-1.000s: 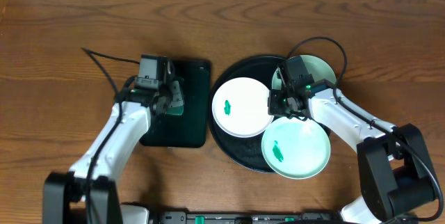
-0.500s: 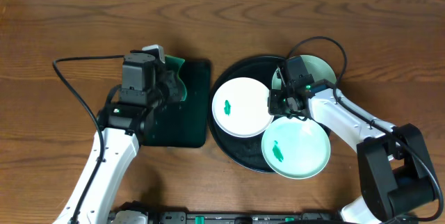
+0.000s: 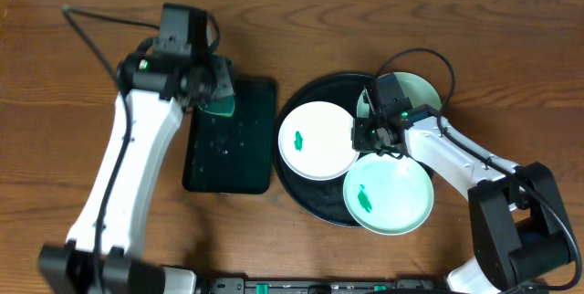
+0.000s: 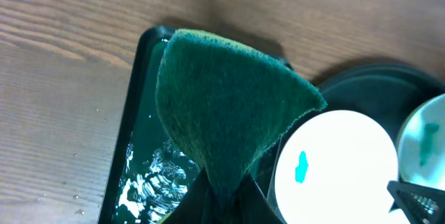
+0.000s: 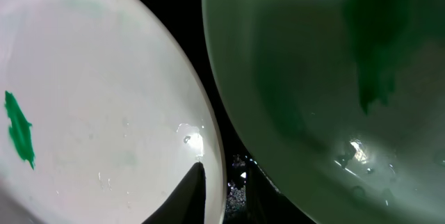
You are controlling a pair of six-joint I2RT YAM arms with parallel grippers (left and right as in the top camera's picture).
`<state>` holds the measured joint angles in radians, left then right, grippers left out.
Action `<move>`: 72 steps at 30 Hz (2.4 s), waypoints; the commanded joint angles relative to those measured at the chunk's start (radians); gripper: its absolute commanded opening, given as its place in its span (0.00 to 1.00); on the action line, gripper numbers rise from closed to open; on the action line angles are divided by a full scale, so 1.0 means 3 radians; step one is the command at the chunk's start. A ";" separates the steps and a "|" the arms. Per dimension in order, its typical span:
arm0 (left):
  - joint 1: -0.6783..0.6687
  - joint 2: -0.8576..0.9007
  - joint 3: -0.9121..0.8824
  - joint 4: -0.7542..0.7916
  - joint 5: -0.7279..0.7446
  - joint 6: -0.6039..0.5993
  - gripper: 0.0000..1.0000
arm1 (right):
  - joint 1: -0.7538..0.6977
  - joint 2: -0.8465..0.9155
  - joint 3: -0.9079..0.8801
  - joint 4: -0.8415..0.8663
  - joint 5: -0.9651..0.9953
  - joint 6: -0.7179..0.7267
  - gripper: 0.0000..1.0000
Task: Clean dirty plates on tray and stack at the side
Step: 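Carry the sponge right over the white plate on the round tray, then lower the sponge onto the green smear on the white plate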
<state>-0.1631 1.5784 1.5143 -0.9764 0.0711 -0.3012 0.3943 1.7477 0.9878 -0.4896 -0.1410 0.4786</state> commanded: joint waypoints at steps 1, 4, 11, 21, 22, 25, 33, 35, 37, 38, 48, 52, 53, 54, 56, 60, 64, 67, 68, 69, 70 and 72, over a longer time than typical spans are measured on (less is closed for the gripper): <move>-0.0008 0.0252 0.0093 -0.0080 -0.0046 0.0064 0.07 | 0.0045 0.0018 -0.0017 0.0001 0.0009 -0.0015 0.17; -0.0037 0.0397 0.0093 -0.0109 -0.0027 0.0065 0.07 | 0.0045 0.0018 -0.0051 0.0048 0.0008 -0.0014 0.11; -0.0156 0.0487 0.0093 -0.0081 -0.0029 0.0066 0.07 | 0.0045 0.0018 -0.0109 0.0144 0.0006 -0.0014 0.06; -0.0193 0.0487 0.0093 -0.0069 -0.0028 0.0065 0.07 | 0.0045 0.0018 -0.0111 0.0151 0.0006 -0.0015 0.01; -0.0211 0.0487 0.0093 -0.0074 -0.0028 0.0065 0.07 | 0.0045 0.0018 -0.0111 0.0150 0.0006 -0.0014 0.01; -0.0287 0.0487 0.0093 -0.0066 -0.0028 0.0064 0.07 | 0.0045 0.0018 -0.0112 0.0155 0.0005 -0.0014 0.01; -0.0439 0.0487 0.0093 0.0043 -0.0028 0.0025 0.07 | 0.0045 0.0018 -0.0111 0.0168 -0.0008 -0.0013 0.01; -0.0479 0.0487 0.0093 0.0042 -0.0028 -0.0038 0.07 | 0.0045 0.0018 -0.0112 0.0173 -0.0022 -0.0013 0.01; -0.0535 0.0487 0.0093 0.0041 -0.0028 -0.0038 0.07 | 0.0045 0.0018 -0.0112 0.0173 -0.0020 -0.0014 0.01; -0.0570 0.0487 0.0093 0.0041 -0.0027 -0.0042 0.07 | 0.0045 0.0018 -0.0111 0.0173 -0.0020 -0.0013 0.01; -0.0971 0.0493 -0.0058 0.0173 -0.0028 -0.0542 0.07 | 0.0045 0.0018 -0.0112 0.0173 -0.0020 -0.0014 0.01; -0.1108 0.0500 -0.0175 0.0338 -0.0028 -0.0726 0.07 | 0.0045 0.0018 -0.0112 0.0173 -0.0020 -0.0014 0.01; -0.1138 0.0500 -0.0207 0.0388 -0.0029 -0.0769 0.07 | 0.0045 0.0018 -0.0111 0.0173 -0.0020 -0.0013 0.01; -0.1167 0.0500 -0.0240 0.0444 -0.0029 -0.0790 0.07 | 0.0045 0.0018 -0.0112 0.0173 -0.0020 -0.0013 0.01; -0.1217 0.0500 -0.0313 0.0573 -0.0031 -0.0790 0.07 | 0.0045 0.0018 -0.0112 0.0173 -0.0022 -0.0014 0.01; -0.1274 0.0500 -0.0427 0.0715 -0.0045 -0.0823 0.07 | 0.0045 0.0018 -0.0112 0.0173 -0.0022 -0.0013 0.01; -0.1275 0.0500 -0.0553 0.0819 -0.0045 -0.0852 0.07 | 0.0045 0.0018 -0.0112 0.0173 -0.0020 -0.0014 0.01; -0.1277 0.0511 -0.0641 0.0885 -0.0045 -0.0875 0.07 | 0.0045 0.0018 -0.0111 0.0173 -0.0022 -0.0014 0.01; -0.1279 0.0520 -0.0662 0.0905 -0.0043 -0.0875 0.07 | 0.0045 0.0018 -0.0111 0.0173 -0.0022 -0.0013 0.01; -0.1279 0.0533 -0.0684 0.0923 -0.0042 -0.0874 0.07 | 0.0045 0.0018 -0.0111 0.0173 -0.0022 -0.0013 0.01; -0.1279 0.0549 -0.0698 0.0942 -0.0041 -0.0875 0.07 | 0.0045 0.0018 -0.0111 0.0173 -0.0022 -0.0013 0.01; -0.1282 0.0594 -0.0718 0.0965 -0.0039 -0.0876 0.07 | 0.0045 0.0018 -0.0111 0.0173 -0.0022 -0.0013 0.01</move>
<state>-0.5461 1.7401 1.3045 -0.6949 0.0715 -0.5510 0.3943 1.7477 0.9615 -0.4400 -0.1452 0.4789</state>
